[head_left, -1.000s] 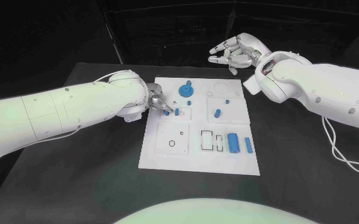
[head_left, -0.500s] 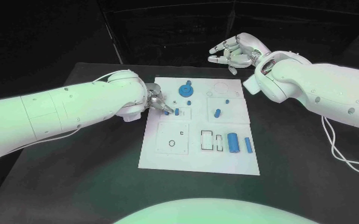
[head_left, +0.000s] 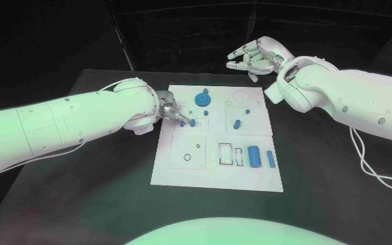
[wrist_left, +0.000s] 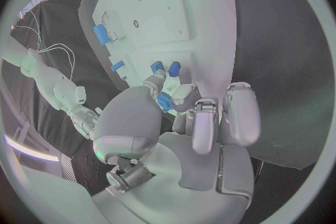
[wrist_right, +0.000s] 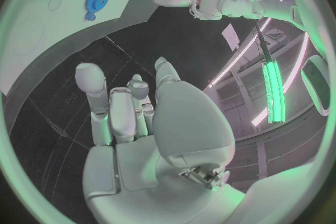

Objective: Assemble the parts on the task board

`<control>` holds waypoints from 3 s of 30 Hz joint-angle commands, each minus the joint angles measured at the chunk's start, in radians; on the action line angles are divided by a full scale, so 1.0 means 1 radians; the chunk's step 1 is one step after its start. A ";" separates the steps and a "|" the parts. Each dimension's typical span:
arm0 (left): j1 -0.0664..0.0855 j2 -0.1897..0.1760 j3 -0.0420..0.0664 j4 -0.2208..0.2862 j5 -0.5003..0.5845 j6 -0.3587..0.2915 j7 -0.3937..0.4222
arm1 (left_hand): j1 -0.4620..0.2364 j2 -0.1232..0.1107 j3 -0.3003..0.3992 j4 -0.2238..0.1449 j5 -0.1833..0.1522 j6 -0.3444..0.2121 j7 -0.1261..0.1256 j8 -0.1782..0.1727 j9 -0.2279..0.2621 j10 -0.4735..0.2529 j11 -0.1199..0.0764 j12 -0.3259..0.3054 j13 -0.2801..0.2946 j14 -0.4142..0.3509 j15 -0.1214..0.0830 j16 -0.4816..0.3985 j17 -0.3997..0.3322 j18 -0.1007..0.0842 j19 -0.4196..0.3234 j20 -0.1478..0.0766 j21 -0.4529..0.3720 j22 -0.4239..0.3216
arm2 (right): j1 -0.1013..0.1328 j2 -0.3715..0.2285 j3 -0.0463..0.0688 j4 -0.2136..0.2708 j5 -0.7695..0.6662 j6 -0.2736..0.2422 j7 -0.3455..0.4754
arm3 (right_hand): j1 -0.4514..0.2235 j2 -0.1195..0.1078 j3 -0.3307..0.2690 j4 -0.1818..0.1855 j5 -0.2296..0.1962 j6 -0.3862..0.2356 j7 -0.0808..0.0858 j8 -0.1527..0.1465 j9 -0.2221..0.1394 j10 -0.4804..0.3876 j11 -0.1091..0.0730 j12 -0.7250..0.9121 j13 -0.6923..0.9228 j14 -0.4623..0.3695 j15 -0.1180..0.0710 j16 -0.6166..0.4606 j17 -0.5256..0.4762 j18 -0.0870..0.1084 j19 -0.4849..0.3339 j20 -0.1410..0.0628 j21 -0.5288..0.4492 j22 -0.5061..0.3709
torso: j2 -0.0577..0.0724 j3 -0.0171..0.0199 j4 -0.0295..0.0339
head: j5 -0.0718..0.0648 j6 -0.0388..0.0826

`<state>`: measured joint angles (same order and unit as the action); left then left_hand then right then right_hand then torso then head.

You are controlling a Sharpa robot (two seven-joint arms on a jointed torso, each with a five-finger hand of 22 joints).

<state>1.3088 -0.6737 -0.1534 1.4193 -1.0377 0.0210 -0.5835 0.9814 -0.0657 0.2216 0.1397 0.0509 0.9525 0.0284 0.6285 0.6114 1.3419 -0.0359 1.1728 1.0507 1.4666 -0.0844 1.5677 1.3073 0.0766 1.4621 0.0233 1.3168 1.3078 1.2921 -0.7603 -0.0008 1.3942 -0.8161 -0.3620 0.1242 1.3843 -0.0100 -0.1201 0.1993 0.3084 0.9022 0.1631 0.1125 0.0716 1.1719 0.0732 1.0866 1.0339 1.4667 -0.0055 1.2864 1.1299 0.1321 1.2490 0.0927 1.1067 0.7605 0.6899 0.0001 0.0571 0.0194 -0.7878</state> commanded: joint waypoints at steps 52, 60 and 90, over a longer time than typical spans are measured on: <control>-0.020 0.180 -0.010 -0.193 -0.426 -0.161 0.608 | 0.386 -0.057 0.077 -0.168 -0.001 -0.016 0.120 -0.391 -0.423 -0.362 0.125 -0.816 -0.878 0.016 0.086 -0.221 -0.114 0.062 -0.065 0.075 -0.425 -0.362 | 0.001 0.017 0.000 -0.014 -0.001 0.000 0.008 | -0.002 0.010 -0.007 0.000 0.006 -0.011 0.000 0.006 -0.001 -0.007 0.001 0.000 -0.003 0.016 -0.003 -0.006 -0.002 0.012 -0.001 0.003 -0.008 -0.003 | 0.002 -0.0007 -0.0013 | -0.026 0.020; -0.024 0.205 -0.009 -0.229 -0.435 -0.137 0.605 | 0.397 -0.044 0.092 -0.171 -0.001 0.002 0.118 -0.396 -0.433 -0.345 0.121 -0.826 -0.893 0.019 0.083 -0.220 -0.119 0.059 -0.058 0.073 -0.404 -0.342 | 0.001 0.018 0.000 -0.014 -0.001 -0.001 0.008 | -0.002 0.010 -0.007 0.000 0.006 -0.011 0.000 0.006 -0.001 -0.007 0.001 0.000 -0.003 0.016 -0.003 -0.006 -0.002 0.012 -0.001 0.003 -0.008 -0.003 | 0.001 -0.0005 -0.0008 | -0.025 0.020; -0.032 0.264 -0.009 -0.312 -0.450 -0.074 0.591 | 0.398 -0.034 0.154 -0.177 -0.001 0.044 0.113 -0.416 -0.459 -0.298 0.117 -0.863 -0.940 0.021 0.080 -0.214 -0.129 0.054 -0.056 0.070 -0.373 -0.306 | 0.001 0.022 0.000 -0.018 -0.002 0.000 0.009 | 0.004 0.013 -0.008 0.000 0.009 -0.011 0.000 0.007 -0.001 -0.007 0.001 0.001 -0.003 0.016 -0.003 -0.005 0.001 0.012 0.001 0.003 -0.007 -0.002 | 0.001 0.0003 -0.0009 | -0.028 0.016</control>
<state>1.2758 -0.4117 -0.1628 1.1087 -1.4779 -0.0905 0.0187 1.3830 -0.1068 0.3701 -0.0358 0.0501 0.9884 0.1429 0.2171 0.1539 1.0384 0.0821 0.3137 0.1120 1.4653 0.0003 1.3507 1.1795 0.1467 1.3998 0.0929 0.9376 1.0008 1.2917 -0.7395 -0.0009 1.3761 -0.8161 -0.3619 0.1248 1.3883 -0.0060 -0.1200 0.1993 0.3119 0.8958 0.1638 0.1160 0.0716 1.1719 0.0732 1.0866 1.0319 1.4667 -0.0055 1.2863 1.1299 0.1322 1.2490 0.0927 1.1027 0.7584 0.6913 0.0003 0.0559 -0.0087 -0.7709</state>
